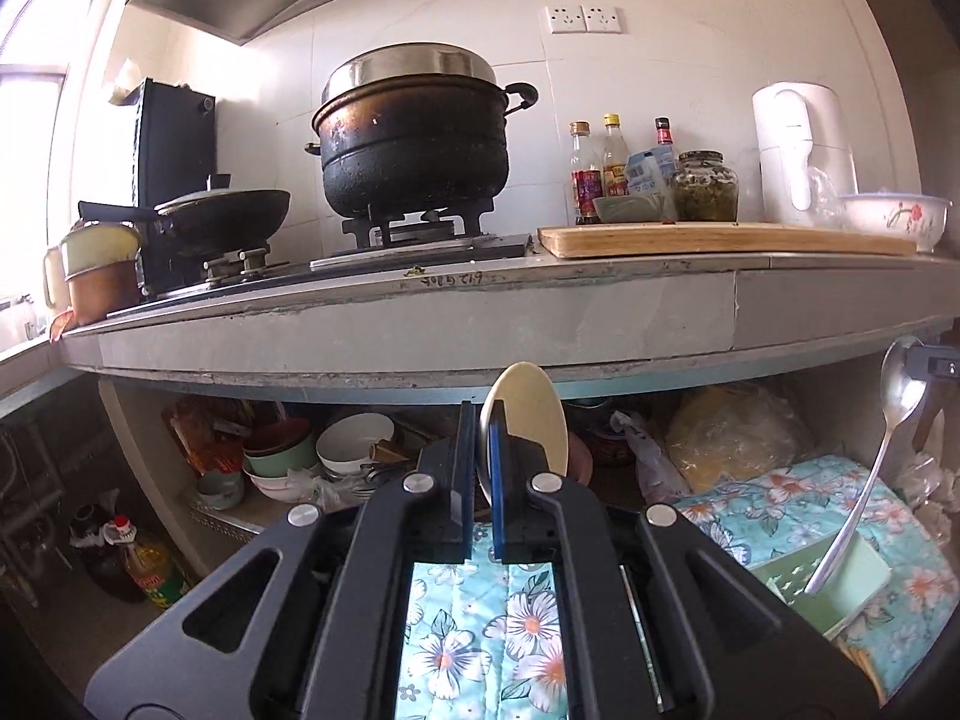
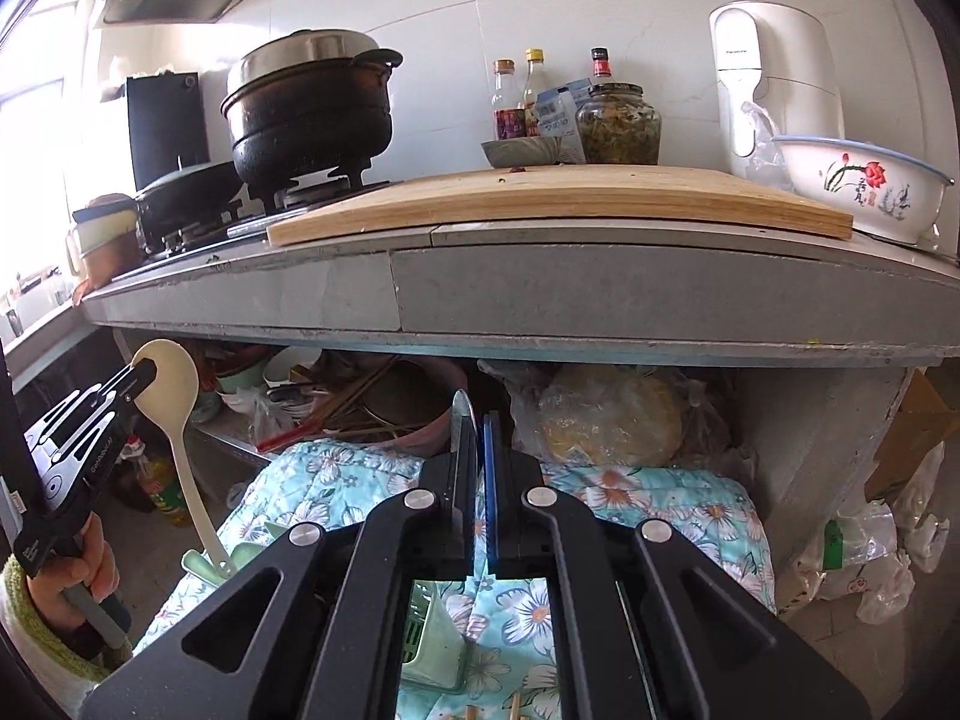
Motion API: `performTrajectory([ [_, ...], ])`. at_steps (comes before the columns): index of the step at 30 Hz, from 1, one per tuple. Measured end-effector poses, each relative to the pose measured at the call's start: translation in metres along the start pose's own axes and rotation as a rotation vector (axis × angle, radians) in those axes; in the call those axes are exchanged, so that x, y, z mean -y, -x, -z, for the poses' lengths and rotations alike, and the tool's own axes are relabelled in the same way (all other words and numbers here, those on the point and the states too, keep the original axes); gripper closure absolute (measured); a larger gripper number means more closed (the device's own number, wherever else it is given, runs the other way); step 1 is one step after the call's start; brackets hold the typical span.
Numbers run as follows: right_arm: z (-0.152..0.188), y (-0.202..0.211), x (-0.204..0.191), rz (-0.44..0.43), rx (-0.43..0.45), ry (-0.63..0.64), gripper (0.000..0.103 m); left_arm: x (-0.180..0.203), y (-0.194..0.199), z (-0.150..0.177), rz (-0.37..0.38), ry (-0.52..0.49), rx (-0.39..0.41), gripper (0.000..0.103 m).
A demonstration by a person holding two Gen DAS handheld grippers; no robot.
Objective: Organize utensils
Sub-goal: 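Lower both held spoons into the mint-green holder and open both grippers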
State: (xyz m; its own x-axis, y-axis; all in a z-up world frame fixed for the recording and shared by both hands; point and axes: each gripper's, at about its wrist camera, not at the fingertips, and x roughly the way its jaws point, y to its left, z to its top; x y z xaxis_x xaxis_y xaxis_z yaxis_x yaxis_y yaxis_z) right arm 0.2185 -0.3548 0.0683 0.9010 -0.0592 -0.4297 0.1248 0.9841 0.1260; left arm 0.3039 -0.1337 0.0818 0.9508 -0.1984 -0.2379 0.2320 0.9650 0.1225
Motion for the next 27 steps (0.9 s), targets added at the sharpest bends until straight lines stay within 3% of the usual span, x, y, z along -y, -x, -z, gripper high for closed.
performTrajectory([
  [7,0.014,-0.012,-0.010,-0.002,-0.022,0.035,0.100,0.003,-0.005,0.023,0.030,-0.017,-0.038,0.099],
  [14,0.041,-0.028,-0.022,-0.035,-0.105,0.078,0.098,-0.005,-0.005,0.042,0.132,0.046,-0.122,0.094],
  [16,0.049,-0.031,-0.023,-0.054,-0.131,0.074,0.096,-0.009,-0.004,0.045,0.158,0.069,-0.143,0.077],
  [18,0.053,-0.031,-0.023,-0.075,-0.148,0.063,0.093,-0.012,0.001,0.048,0.178,0.094,-0.146,0.067],
  [20,0.055,-0.029,-0.022,-0.078,-0.151,0.047,0.078,-0.014,0.007,0.050,0.191,0.105,-0.146,0.062],
  [22,0.056,-0.022,-0.022,-0.089,-0.138,0.035,0.070,-0.016,0.015,0.051,0.202,0.113,-0.145,0.054],
  [27,0.055,0.001,-0.014,-0.120,-0.100,-0.010,0.057,-0.024,0.040,0.053,0.228,0.133,-0.139,0.043],
])
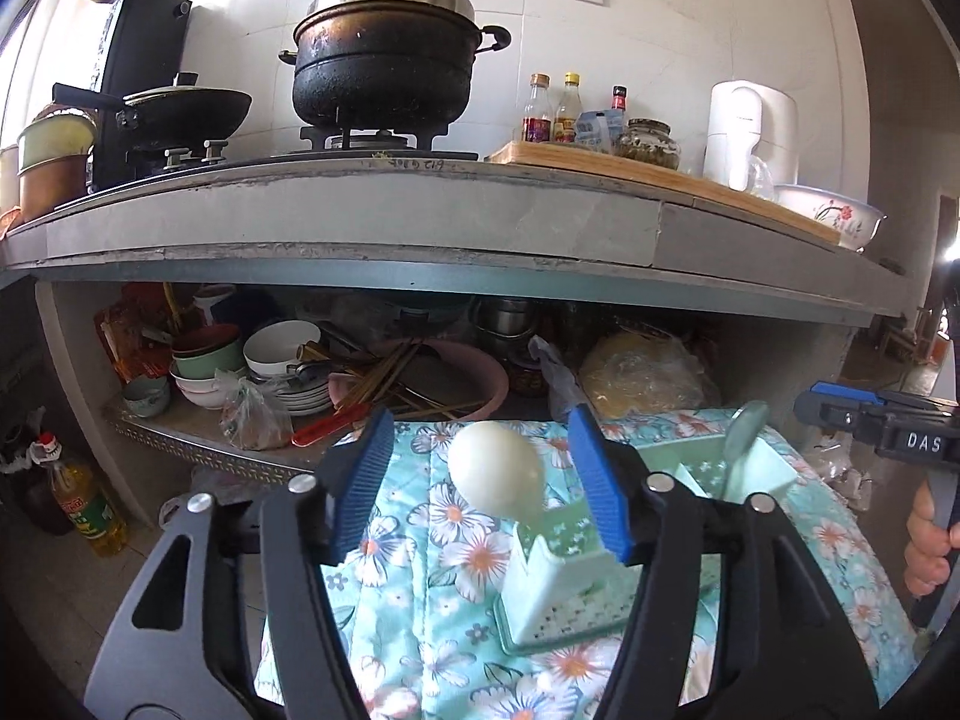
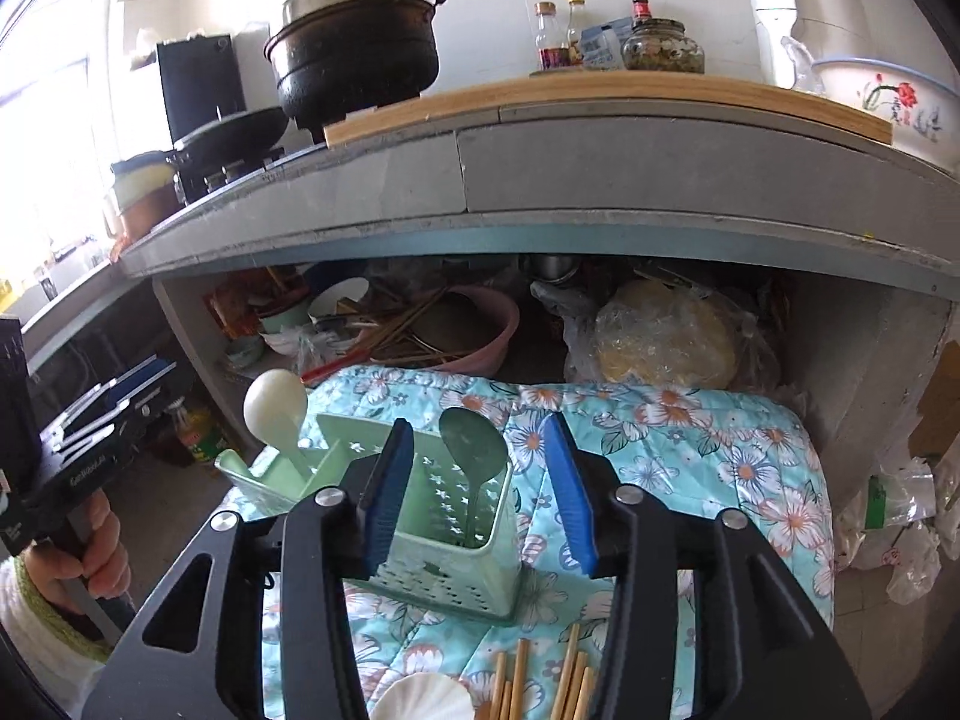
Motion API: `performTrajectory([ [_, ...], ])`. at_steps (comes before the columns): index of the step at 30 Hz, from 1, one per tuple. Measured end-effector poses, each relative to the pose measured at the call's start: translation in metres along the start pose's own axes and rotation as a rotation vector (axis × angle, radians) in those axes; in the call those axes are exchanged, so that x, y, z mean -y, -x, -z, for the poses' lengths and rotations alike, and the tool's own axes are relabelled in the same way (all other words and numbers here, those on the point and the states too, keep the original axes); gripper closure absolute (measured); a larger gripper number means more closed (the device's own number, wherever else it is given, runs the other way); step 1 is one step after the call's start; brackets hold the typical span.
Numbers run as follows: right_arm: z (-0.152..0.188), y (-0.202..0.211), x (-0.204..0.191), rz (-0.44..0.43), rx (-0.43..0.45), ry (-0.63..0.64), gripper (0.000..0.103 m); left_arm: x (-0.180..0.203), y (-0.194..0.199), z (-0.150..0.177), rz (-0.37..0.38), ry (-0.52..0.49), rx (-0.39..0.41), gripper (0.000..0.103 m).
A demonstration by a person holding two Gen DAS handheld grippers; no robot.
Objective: Organize utensils
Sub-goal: 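Move the left gripper to the remaining metal spoon on the quilt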
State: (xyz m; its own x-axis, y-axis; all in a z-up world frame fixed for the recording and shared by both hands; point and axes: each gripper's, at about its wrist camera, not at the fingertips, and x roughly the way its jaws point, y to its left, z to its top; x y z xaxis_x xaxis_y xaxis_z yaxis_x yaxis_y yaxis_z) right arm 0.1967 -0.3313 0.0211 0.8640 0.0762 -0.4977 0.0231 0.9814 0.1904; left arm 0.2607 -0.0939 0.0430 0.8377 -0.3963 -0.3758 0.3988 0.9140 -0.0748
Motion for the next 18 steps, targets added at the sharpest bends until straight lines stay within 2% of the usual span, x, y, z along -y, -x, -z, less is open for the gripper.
performTrajectory([
  [10,0.029,0.064,0.011,-0.039,0.028,-0.073,0.031,0.005,0.055,0.025,0.087,-0.001,-0.024,0.031],
  [14,0.055,0.084,0.010,-0.011,0.006,-0.080,0.026,0.020,0.072,0.045,0.176,-0.039,-0.073,0.029],
  [18,0.088,0.097,0.008,0.035,-0.052,-0.094,0.022,0.042,0.080,0.074,0.301,-0.059,-0.153,0.028],
])
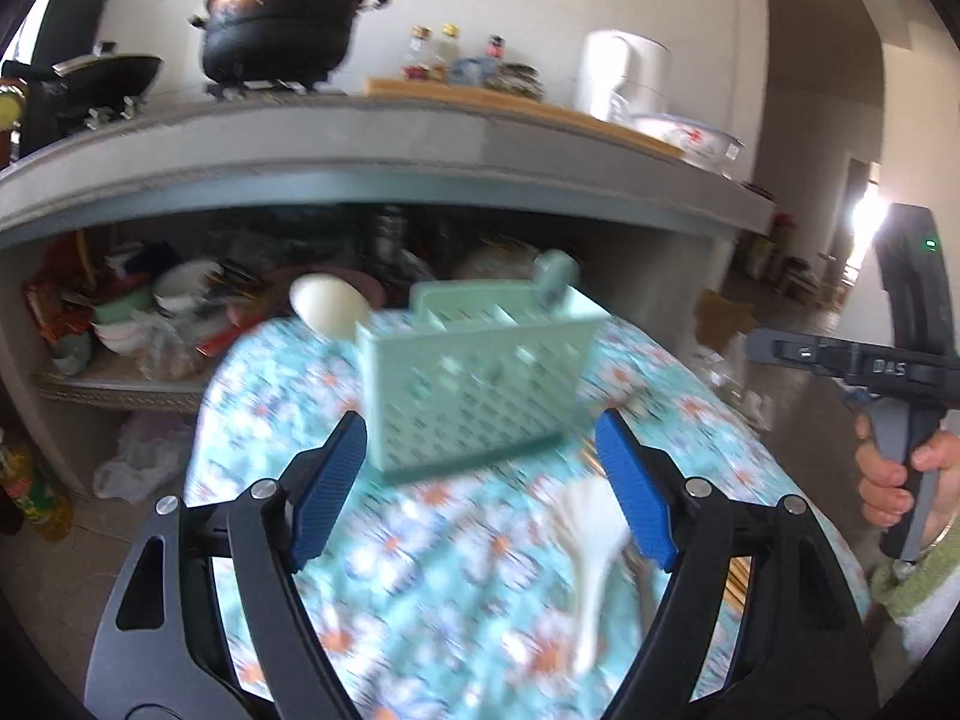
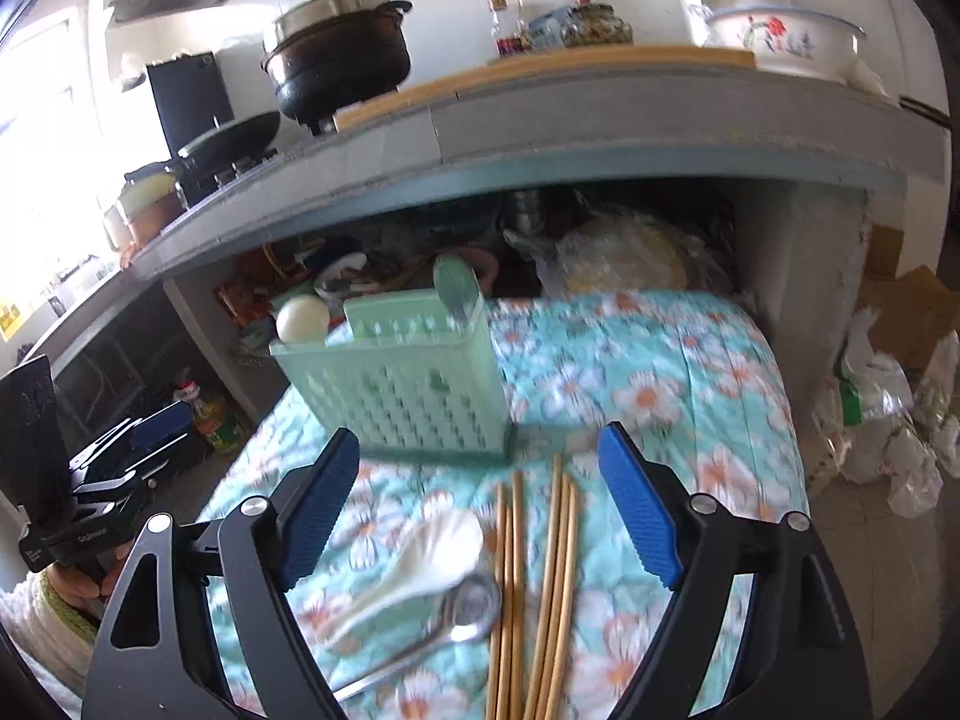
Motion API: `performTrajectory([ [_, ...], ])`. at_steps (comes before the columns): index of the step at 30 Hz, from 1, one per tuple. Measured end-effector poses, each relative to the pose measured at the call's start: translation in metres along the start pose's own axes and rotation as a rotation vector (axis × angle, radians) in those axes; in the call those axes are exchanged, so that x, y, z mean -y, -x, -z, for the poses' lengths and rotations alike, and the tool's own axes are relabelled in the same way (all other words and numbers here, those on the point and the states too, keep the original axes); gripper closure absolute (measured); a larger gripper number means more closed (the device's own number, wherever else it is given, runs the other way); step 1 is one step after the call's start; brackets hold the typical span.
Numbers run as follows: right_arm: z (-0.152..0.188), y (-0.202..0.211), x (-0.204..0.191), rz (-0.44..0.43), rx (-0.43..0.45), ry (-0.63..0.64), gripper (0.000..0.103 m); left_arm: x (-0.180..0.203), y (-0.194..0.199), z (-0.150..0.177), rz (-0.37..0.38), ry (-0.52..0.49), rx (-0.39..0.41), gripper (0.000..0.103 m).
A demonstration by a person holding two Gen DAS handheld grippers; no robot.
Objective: Organize utensils
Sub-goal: 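Move the left gripper to the remaining metal spoon on the quilt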
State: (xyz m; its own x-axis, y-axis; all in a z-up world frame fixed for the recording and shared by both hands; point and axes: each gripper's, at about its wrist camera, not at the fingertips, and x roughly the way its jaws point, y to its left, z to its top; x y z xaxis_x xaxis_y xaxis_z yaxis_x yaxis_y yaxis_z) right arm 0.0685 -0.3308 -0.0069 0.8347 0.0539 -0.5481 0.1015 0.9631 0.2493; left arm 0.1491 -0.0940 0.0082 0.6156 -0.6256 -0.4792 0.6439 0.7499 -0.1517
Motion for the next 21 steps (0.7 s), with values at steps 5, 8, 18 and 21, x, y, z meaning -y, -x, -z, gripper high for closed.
performTrajectory([
  [5,0.044,-0.004,0.001,0.108,-0.096,-0.016,0.022,0.034,-0.019,0.035,0.120,-0.008,-0.118,0.028],
  [8,0.062,-0.005,0.005,0.118,-0.119,-0.045,0.022,0.055,-0.034,0.051,0.183,-0.026,-0.189,0.028],
  [18,0.077,-0.003,0.015,0.131,-0.115,-0.073,0.022,0.107,-0.071,0.097,0.149,-0.174,-0.382,0.060],
  [21,0.079,-0.003,0.018,0.119,-0.117,-0.084,0.022,0.110,-0.080,0.108,0.095,-0.189,-0.422,0.069],
])
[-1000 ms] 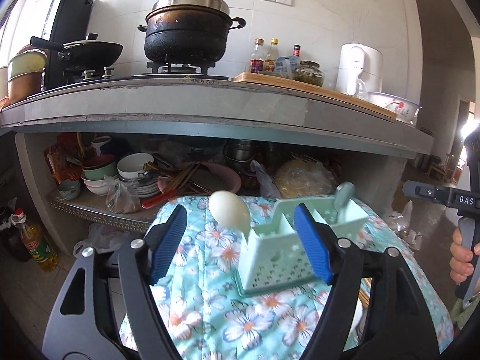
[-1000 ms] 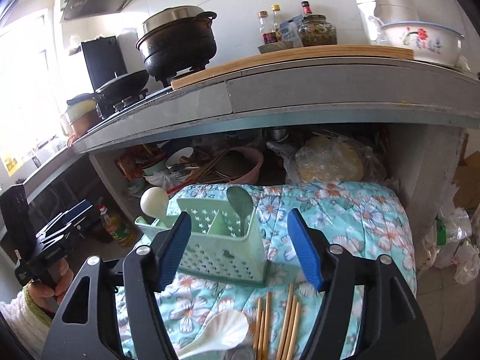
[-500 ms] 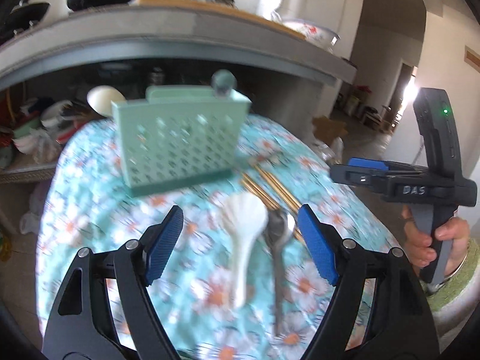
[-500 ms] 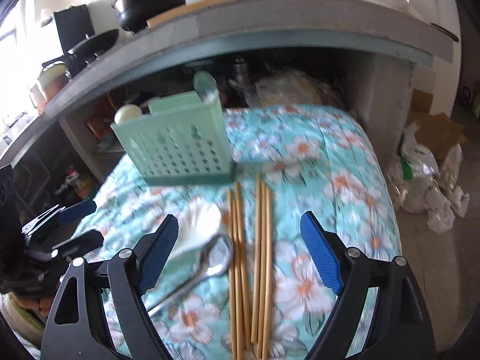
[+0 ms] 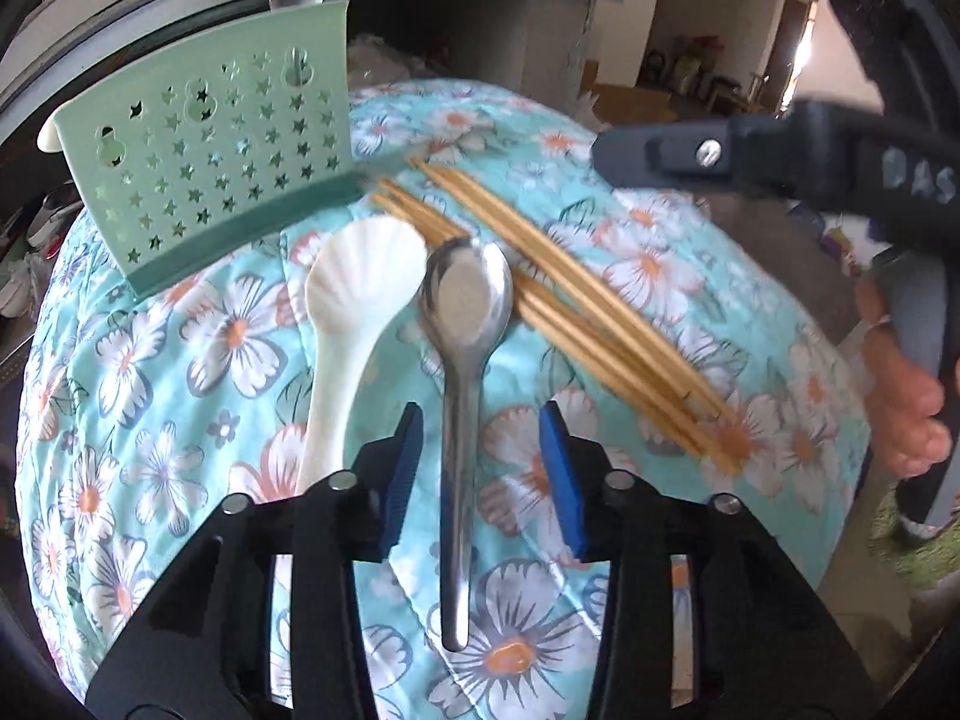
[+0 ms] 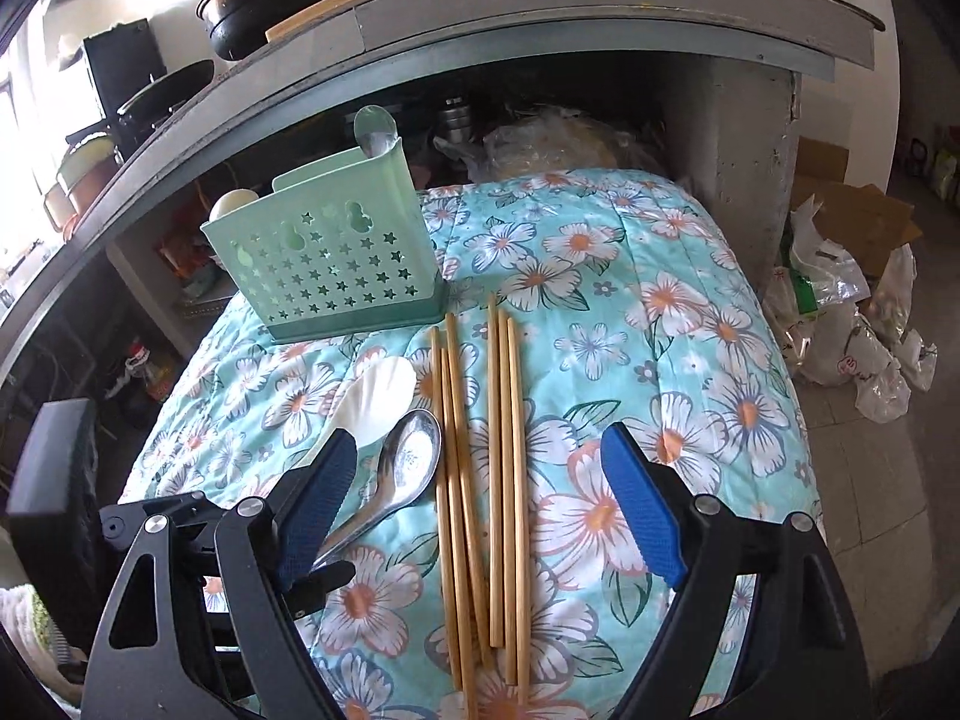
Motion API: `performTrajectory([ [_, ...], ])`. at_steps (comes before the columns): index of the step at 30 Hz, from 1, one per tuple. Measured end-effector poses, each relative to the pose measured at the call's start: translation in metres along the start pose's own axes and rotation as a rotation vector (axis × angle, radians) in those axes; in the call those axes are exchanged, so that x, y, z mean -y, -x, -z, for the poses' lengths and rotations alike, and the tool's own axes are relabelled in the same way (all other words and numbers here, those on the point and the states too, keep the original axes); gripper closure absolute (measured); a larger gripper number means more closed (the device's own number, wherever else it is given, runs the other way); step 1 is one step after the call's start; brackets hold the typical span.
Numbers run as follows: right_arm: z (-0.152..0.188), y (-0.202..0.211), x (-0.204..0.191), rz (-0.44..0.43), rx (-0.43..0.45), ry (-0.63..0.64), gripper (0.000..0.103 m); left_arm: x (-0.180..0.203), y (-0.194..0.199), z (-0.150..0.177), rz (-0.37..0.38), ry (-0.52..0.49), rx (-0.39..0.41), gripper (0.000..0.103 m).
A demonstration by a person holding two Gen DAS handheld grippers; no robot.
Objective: Organize utensils
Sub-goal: 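Move the left gripper to the remaining metal spoon on the quilt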
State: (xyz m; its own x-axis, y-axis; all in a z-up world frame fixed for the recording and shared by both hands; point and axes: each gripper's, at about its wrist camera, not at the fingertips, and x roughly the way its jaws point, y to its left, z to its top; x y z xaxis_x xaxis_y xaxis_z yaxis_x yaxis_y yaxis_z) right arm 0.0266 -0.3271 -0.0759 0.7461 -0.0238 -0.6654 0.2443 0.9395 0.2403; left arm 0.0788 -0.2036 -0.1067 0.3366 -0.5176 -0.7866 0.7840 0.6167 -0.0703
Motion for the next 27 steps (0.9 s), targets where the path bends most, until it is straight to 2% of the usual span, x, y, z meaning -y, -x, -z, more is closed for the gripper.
performTrajectory([
  [5,0.001,0.001,0.000,-0.015,-0.007,-0.009,0.022,-0.014,-0.013,0.003,-0.033,0.070,-0.058,0.083],
  [11,0.002,0.008,0.005,-0.019,0.006,-0.032,0.022,-0.015,-0.005,0.004,-0.020,0.084,-0.023,0.090],
  [20,0.001,0.016,0.005,-0.026,0.021,-0.047,0.022,-0.023,0.045,-0.003,0.043,0.122,0.068,0.097],
  [27,0.001,0.010,-0.003,-0.056,0.005,-0.038,0.022,-0.048,0.093,0.022,0.118,0.217,0.087,0.100],
])
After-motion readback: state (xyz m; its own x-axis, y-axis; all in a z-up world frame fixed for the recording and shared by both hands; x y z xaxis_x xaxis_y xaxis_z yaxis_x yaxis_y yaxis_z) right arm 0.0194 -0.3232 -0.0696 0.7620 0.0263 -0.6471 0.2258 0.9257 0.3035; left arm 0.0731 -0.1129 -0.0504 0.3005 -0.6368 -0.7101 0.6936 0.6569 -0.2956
